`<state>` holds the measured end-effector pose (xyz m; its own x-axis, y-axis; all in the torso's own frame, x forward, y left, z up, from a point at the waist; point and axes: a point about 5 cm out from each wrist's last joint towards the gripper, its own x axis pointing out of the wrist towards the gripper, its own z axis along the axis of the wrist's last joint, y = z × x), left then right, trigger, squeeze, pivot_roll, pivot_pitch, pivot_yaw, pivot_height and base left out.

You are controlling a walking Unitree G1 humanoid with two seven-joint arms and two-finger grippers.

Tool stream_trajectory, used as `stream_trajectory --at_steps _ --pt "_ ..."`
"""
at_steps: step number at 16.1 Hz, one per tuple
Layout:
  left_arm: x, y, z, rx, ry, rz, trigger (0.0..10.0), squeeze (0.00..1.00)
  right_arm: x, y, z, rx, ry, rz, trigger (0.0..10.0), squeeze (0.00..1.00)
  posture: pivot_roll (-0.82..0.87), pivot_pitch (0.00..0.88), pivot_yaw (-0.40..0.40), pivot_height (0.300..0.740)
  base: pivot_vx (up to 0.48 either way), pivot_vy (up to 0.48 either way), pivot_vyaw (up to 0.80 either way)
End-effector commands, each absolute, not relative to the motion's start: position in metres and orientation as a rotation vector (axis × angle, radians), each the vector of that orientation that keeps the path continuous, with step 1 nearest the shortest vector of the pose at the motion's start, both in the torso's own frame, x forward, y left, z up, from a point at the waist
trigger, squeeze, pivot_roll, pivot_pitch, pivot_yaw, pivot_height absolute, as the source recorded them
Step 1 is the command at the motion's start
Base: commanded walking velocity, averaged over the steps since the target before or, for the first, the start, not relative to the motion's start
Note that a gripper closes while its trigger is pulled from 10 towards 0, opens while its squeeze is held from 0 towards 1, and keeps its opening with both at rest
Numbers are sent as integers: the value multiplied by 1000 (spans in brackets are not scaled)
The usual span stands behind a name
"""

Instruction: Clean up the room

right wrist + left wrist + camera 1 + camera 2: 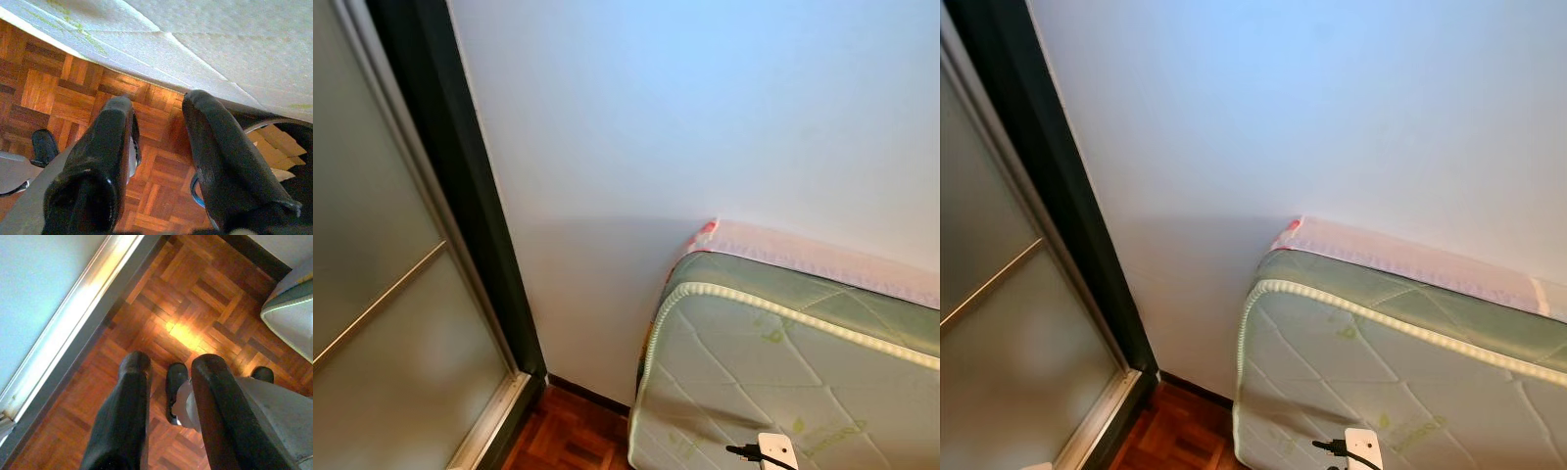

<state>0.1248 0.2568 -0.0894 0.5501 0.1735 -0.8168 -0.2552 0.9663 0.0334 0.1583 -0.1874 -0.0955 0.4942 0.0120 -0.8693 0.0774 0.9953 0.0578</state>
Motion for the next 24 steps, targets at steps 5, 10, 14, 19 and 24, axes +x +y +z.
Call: stream_trajectory --at_steps 5,10,14,19,24 --pt "180 216 -79 -33 861 173 10000 0 169 -190 -90 215 994 -68 10000 0 92 30 -74 740 0 0 -712" --pt "179 217 -79 -29 869 178 10000 0 169 -191 -90 212 998 -60 10000 0 90 43 -70 740 0 0 -715" --pt "182 216 -77 -33 855 183 10000 0 170 -191 -90 193 1007 -43 10000 0 94 66 -79 740 0 0 -716" --pt "180 214 -79 -40 859 186 10000 0 172 -192 -89 185 1003 -38 10000 0 88 84 -84 740 0 0 -712" --pt "180 211 -79 -44 860 181 10000 0 171 -193 -89 173 1009 -37 10000 0 89 66 -84 740 0 0 -712"
